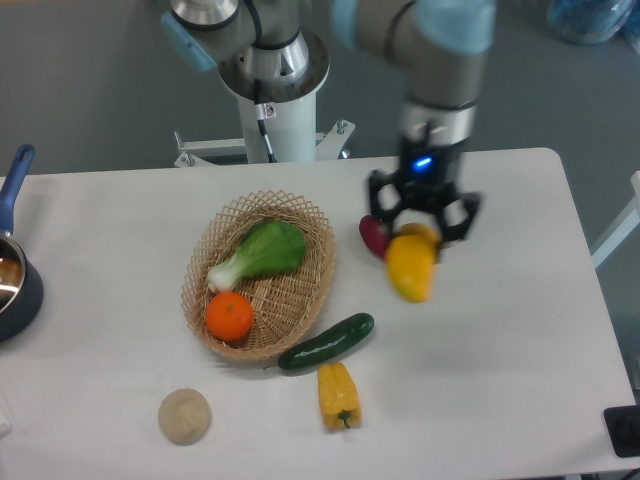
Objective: Pick up the mango from the basket
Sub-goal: 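Lift the yellow mango up and out of the basket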
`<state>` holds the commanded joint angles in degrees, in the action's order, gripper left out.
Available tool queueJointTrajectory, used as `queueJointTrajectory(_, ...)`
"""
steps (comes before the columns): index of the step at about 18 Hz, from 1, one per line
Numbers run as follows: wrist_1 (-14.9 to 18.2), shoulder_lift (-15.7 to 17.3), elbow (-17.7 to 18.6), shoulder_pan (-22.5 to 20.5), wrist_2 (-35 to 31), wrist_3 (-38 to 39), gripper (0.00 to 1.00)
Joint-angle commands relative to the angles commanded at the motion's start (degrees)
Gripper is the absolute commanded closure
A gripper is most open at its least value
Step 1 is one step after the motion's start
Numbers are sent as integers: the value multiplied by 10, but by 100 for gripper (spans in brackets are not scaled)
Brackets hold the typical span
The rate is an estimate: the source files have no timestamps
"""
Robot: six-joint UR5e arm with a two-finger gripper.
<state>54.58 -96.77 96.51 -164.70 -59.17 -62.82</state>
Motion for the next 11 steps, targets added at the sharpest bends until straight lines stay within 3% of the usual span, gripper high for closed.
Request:
queueJointTrajectory(4, -1, 0, 6, -23, 12, -62, 65)
queueJointTrajectory(11, -1, 0, 11, -27, 11, -74, 65)
